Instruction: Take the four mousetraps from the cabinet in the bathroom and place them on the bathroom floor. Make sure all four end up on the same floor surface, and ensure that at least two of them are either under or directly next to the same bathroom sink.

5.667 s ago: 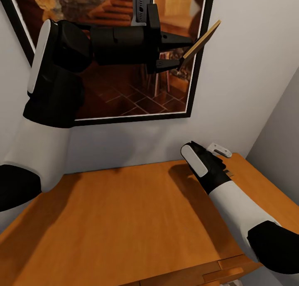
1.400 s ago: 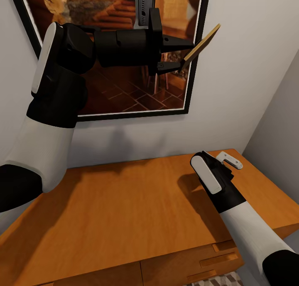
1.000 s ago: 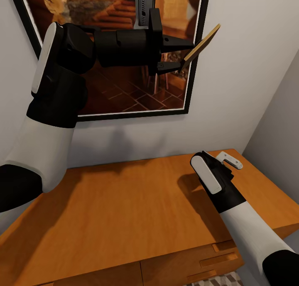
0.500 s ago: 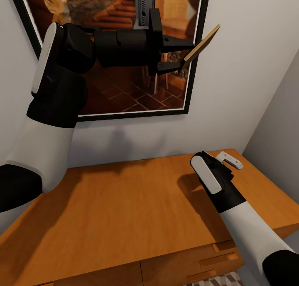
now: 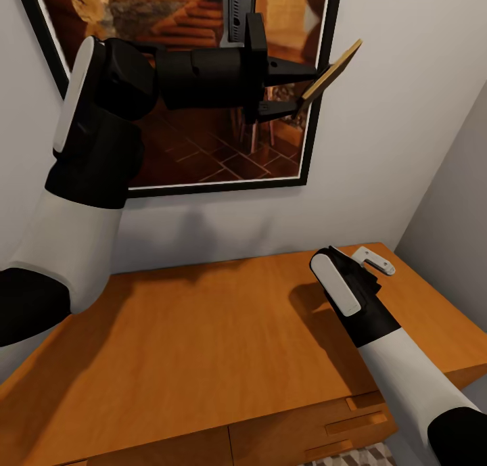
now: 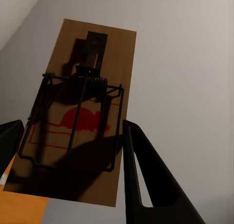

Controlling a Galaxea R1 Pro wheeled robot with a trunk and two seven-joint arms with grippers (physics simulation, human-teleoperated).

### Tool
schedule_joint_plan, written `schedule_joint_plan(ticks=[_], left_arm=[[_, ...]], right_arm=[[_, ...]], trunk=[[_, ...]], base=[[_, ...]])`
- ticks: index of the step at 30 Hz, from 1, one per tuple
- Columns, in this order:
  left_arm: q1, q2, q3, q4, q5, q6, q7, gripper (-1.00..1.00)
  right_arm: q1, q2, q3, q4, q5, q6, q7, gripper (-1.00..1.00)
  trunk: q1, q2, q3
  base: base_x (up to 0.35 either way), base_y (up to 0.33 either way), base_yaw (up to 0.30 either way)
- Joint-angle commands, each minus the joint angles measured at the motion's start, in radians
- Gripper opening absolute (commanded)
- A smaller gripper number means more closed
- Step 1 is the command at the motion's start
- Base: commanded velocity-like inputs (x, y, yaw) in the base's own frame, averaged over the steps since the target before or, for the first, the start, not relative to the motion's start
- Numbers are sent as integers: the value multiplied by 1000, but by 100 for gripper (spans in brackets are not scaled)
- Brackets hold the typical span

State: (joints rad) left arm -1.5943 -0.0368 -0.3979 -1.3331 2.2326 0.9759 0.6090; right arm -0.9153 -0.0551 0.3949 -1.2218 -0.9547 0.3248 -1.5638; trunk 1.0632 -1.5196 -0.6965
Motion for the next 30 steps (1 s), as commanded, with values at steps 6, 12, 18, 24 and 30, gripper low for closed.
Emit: schedule_joint_plan(ticks=[6,12,18,24,30], left_arm=[[-1,-6,1,1,9,1,9,-100],[-1,-6,1,1,9,1,9,-100],[-1,-6,1,2,9,1,9,-100],[-1,-8,1,2,9,1,9,-100],[-1,-8,1,2,9,1,9,-100]], right_arm=[[0,-1,2,12,-18,11,-7,100],[0,-1,2,10,-18,11,-7,100],[0,0,2,10,-18,11,-7,100],[0,0,2,10,-18,11,-7,100],[0,0,2,9,-19,11,-7,100]], trunk=[[0,0,-1],[0,0,-1],[0,0,-1],[0,0,-1],[0,0,-1]], base=[[0,0,0],[0,0,0],[0,0,0],[0,0,0],[0,0,0]])
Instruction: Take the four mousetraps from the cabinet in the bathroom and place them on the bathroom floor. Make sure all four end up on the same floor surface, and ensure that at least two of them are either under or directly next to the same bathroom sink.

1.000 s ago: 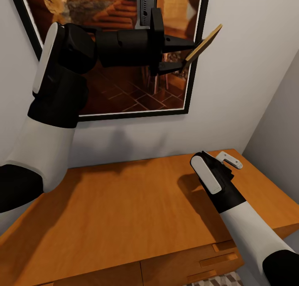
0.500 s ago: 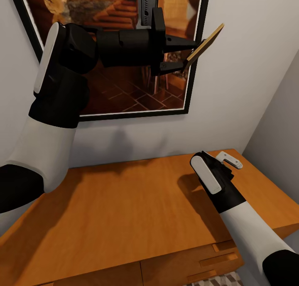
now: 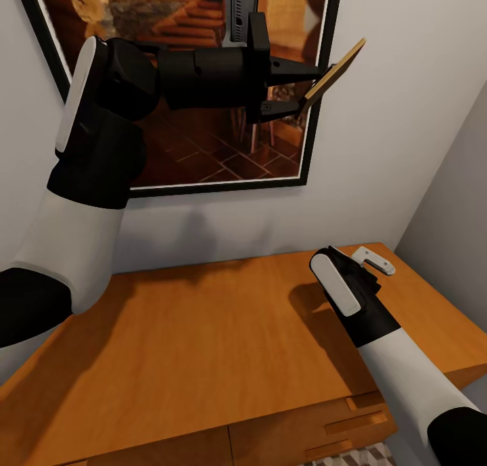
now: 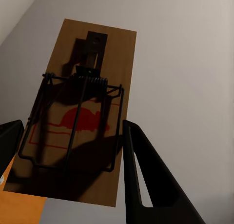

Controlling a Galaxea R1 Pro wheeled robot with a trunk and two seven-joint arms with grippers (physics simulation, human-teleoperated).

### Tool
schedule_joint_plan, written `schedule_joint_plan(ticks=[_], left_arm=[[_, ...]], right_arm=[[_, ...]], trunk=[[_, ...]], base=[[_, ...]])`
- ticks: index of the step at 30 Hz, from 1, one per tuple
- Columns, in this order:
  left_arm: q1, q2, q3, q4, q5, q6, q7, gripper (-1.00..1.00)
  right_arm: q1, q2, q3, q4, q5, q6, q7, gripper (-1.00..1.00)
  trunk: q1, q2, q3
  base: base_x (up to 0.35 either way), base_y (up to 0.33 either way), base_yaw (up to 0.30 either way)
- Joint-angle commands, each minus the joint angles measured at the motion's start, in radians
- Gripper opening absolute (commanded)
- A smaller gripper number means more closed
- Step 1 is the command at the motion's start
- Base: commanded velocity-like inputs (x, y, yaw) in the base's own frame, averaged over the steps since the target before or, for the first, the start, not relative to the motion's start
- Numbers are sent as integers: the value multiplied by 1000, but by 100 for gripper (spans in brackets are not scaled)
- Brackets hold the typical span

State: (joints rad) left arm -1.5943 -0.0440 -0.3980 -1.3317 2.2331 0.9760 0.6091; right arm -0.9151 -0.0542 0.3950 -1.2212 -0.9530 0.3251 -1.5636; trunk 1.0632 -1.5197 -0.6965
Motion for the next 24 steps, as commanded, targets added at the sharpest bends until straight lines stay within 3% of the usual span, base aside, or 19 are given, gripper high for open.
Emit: schedule_joint_plan(ticks=[1,24], left_arm=[[-1,-1,1,0,8,1,9,-100],[-1,-2,1,0,8,1,9,-100]], right_arm=[[0,-1,2,8,-21,11,-7,100],[0,-1,3,6,-21,11,-7,100]], trunk=[[0,0,-1],[0,0,-1]], base=[[0,0,0],[0,0,0]])
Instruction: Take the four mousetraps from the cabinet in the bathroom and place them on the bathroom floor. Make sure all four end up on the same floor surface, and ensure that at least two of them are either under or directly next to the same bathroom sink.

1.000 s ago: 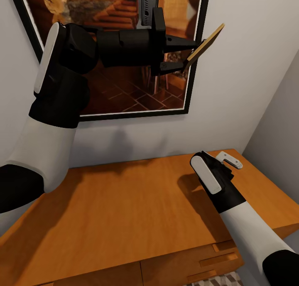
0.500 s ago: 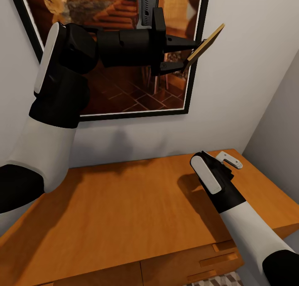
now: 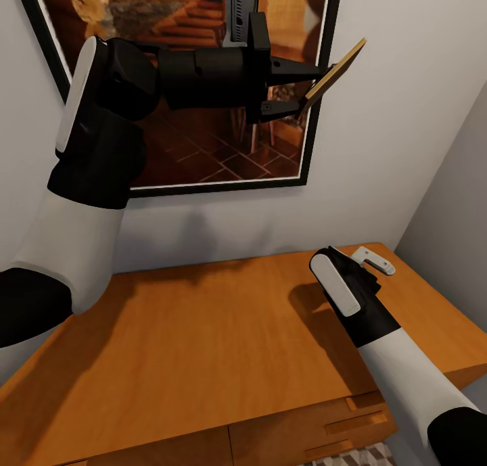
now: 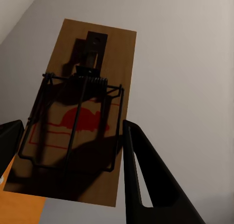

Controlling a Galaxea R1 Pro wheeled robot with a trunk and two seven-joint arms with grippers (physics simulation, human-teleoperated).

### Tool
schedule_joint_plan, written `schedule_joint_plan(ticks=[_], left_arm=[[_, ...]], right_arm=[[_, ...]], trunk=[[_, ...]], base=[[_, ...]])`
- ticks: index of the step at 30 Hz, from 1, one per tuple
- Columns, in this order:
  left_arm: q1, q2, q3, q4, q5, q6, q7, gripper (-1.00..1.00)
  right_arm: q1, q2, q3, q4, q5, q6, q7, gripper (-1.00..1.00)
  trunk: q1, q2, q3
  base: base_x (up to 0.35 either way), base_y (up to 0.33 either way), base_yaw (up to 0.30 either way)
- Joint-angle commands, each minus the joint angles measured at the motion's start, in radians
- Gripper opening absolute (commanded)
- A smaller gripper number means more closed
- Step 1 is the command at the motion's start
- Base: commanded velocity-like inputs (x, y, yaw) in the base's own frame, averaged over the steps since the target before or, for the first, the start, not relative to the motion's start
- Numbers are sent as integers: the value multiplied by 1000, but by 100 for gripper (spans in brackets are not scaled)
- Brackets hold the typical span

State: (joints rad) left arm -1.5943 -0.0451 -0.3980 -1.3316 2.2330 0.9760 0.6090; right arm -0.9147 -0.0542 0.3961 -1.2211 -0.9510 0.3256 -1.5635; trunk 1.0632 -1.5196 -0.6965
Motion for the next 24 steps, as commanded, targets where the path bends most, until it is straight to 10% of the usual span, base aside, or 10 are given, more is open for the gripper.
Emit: schedule_joint_plan(ticks=[1,24], left_arm=[[-1,0,1,0,8,1,9,-100],[-1,-1,1,0,8,1,9,-100]], right_arm=[[-1,-1,3,6,-23,11,-7,100],[0,-1,18,6,-23,10,-7,100]], trunk=[[0,0,-1],[0,0,-1]], base=[[0,0,0],[0,0,0]])
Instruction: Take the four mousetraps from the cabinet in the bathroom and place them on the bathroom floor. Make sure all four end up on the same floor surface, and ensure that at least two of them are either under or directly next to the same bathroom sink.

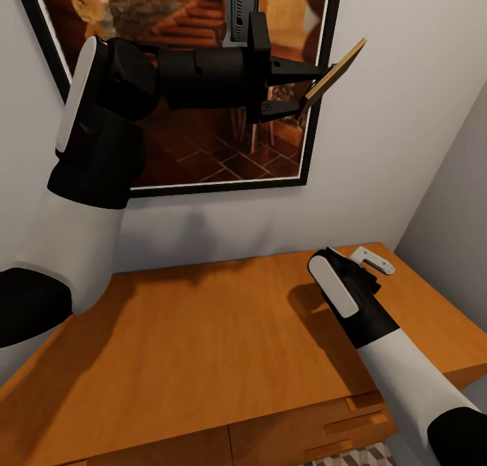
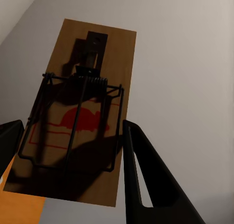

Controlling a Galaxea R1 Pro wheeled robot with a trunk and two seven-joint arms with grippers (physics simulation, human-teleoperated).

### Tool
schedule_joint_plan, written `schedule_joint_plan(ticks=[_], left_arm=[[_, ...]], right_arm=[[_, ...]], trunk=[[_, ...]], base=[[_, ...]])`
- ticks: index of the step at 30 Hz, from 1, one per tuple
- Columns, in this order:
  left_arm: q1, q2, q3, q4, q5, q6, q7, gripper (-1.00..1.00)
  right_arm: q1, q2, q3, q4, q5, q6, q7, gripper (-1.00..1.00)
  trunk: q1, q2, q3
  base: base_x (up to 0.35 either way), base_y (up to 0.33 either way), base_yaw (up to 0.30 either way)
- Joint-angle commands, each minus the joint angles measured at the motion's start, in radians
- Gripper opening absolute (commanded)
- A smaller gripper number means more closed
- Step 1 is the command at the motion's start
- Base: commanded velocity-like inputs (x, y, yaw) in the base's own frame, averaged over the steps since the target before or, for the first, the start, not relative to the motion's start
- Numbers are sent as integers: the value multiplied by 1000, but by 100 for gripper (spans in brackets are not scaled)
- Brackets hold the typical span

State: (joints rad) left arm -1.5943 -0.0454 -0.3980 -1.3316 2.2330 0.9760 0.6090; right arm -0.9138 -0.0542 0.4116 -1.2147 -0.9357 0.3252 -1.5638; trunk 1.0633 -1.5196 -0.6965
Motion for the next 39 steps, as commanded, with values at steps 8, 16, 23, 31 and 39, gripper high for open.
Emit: schedule_joint_plan(ticks=[8,16,23,31,39], left_arm=[[-1,-5,1,0,8,1,9,-100],[-1,-8,1,0,8,1,9,-100],[-1,-8,1,0,8,1,9,-100],[-1,-8,1,-1,8,1,9,-100],[-1,-8,1,-1,8,1,9,-100]], right_arm=[[0,-1,15,0,-38,11,-7,100],[0,-1,18,0,-38,11,-7,100],[0,-1,19,0,-38,11,-7,100],[0,-1,22,0,-38,11,-7,100],[0,-1,23,0,-38,11,-7,100]], trunk=[[0,0,-1],[0,0,-1],[0,0,-1],[0,0,-1],[0,0,-1]], base=[[0,0,0],[0,0,0],[0,0,0],[0,0,0],[0,0,0]])
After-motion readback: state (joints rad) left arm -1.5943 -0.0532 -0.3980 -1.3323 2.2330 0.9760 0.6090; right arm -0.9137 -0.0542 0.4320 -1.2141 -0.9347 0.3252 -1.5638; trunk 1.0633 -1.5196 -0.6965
